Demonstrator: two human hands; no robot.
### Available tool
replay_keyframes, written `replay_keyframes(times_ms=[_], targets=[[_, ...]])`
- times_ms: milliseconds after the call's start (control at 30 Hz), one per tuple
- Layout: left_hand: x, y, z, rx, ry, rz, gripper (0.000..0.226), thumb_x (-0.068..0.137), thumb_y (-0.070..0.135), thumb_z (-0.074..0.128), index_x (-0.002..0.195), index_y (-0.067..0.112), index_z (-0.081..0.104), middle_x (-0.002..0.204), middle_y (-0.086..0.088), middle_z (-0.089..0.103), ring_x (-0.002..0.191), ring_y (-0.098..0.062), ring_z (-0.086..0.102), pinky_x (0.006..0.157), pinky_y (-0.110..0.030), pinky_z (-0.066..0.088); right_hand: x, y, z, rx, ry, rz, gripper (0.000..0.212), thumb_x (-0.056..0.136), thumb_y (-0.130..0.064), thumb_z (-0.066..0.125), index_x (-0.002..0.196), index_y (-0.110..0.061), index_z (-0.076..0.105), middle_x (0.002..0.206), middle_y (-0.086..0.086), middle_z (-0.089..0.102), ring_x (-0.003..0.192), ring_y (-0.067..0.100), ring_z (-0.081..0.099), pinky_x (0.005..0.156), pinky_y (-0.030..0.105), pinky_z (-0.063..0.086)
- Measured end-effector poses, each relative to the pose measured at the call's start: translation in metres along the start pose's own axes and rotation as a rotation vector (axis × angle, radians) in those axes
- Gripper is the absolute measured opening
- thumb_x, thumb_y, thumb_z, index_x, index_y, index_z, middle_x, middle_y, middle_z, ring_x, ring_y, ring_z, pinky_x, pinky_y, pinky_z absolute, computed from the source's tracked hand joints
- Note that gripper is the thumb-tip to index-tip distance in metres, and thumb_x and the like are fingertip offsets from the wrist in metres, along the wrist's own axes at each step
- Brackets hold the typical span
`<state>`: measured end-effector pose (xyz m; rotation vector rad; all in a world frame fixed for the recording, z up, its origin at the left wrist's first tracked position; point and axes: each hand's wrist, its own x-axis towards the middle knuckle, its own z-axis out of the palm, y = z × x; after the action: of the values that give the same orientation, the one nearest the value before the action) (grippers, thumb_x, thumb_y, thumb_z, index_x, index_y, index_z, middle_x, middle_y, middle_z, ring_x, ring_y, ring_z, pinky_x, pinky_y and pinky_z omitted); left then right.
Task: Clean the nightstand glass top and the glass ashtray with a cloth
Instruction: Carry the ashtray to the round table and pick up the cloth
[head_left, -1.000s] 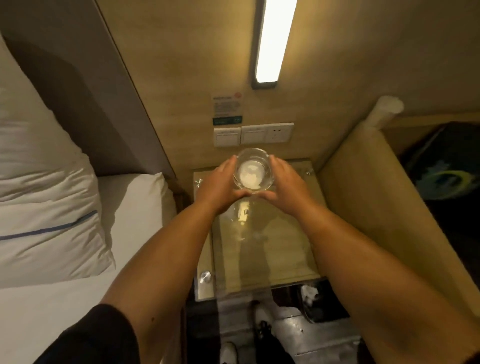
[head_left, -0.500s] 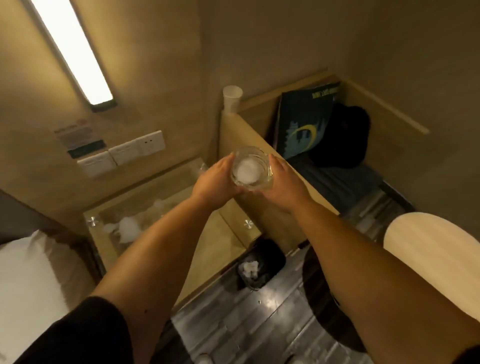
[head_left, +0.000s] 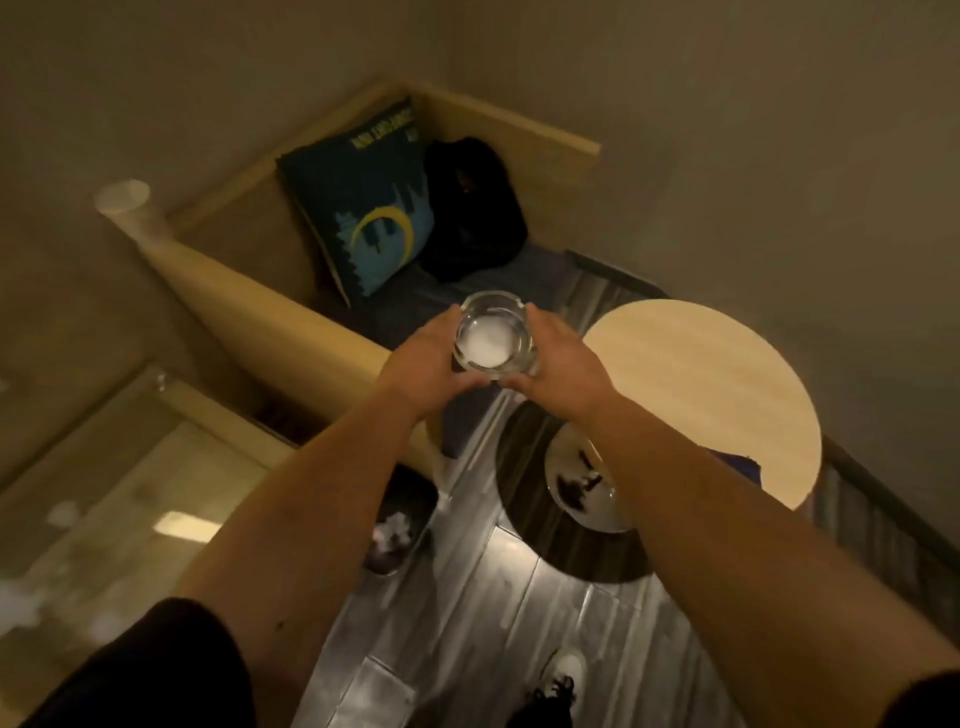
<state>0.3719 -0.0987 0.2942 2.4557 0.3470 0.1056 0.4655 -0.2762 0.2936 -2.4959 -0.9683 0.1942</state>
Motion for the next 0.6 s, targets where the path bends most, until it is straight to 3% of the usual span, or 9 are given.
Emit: replay_keyframes(times_ms=[233, 400, 600], targets=[[0.067, 0.101, 0.099, -0.011, -0.043, 0.105, 0.083, 0.068, 0.046, 0.079, 0.136, 0.032, 0.033, 0.138, 0.003, 0.048, 0.12, -0.02, 0.051, 0.085, -0.028, 0.041, -0.018, 0.141, -0.048, 0.009, 0.08, 0.127, 0.095, 0.069, -0.058, 0.075, 0.144, -0.028, 0.026, 0.148, 0.001, 0.041, 0.13, 0.024, 0.044, 0.101, 0.034, 0.038], [0.1, 0.149, 0.16, 0.059, -0.095, 0.109, 0.094, 0.072, 0.049, 0.076, 0.146, 0.025, 0.024, 0.149, 0.0, 0.038, 0.129, -0.025, 0.043, 0.098, -0.041, 0.043, -0.034, 0.216, -0.072, 0.011, 0.089, 0.187, 0.097, 0.067, -0.055, 0.077, 0.145, -0.026, 0.026, 0.147, 0.001, 0.042, 0.129, 0.024, 0.045, 0.102, 0.036, 0.04], [0.135, 0.178, 0.22, 0.054, -0.197, 0.158, 0.097, 0.074, 0.052, 0.074, 0.149, 0.025, 0.019, 0.15, -0.001, 0.037, 0.128, -0.025, 0.044, 0.098, -0.043, 0.044, -0.048, 0.284, -0.079, 0.017, 0.089, 0.249, 0.097, 0.072, -0.051, 0.075, 0.148, -0.021, 0.023, 0.15, 0.003, 0.037, 0.134, 0.023, 0.038, 0.108, 0.036, 0.035]])
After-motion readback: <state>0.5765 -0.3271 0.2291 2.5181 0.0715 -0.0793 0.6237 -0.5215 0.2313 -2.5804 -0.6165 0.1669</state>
